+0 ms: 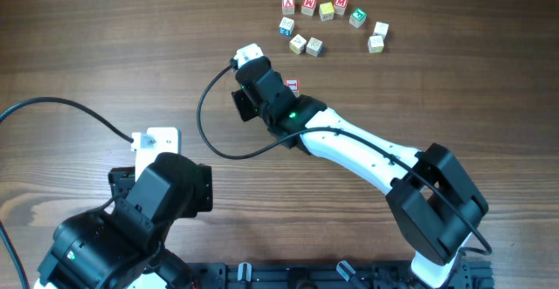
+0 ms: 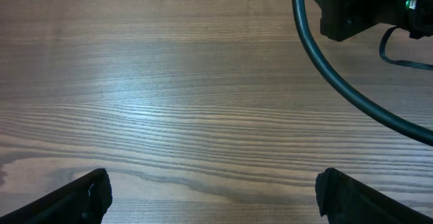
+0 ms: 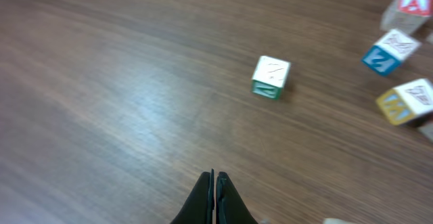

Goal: Form a tower

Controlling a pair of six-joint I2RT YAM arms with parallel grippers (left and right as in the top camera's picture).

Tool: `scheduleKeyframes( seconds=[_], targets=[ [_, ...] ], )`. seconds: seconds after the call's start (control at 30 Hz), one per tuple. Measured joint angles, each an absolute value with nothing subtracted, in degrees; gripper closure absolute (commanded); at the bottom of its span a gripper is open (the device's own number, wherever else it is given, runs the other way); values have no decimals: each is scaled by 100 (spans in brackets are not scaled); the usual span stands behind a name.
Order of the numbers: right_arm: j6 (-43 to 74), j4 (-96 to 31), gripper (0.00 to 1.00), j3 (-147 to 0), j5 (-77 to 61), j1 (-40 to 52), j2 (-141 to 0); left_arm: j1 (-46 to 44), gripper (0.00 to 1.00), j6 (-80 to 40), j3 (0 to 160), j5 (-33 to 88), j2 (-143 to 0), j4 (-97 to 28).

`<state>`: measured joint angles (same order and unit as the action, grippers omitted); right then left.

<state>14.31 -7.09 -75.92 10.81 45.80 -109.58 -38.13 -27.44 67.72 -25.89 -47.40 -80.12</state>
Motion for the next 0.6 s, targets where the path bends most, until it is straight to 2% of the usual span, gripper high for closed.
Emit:
scheduleKeyframes(
  seconds=[0.23,0.6],
  targets=[
    [1863,-1337,96,-7592,1525,4416,-10962,-3813,0,-2744,6772,-2589,-4740,-8012],
    [2171,-1645,96,-7592,1693,4359,-10962,-3813,0,-2744,6772,-2589,-4740,-8012]
  ],
)
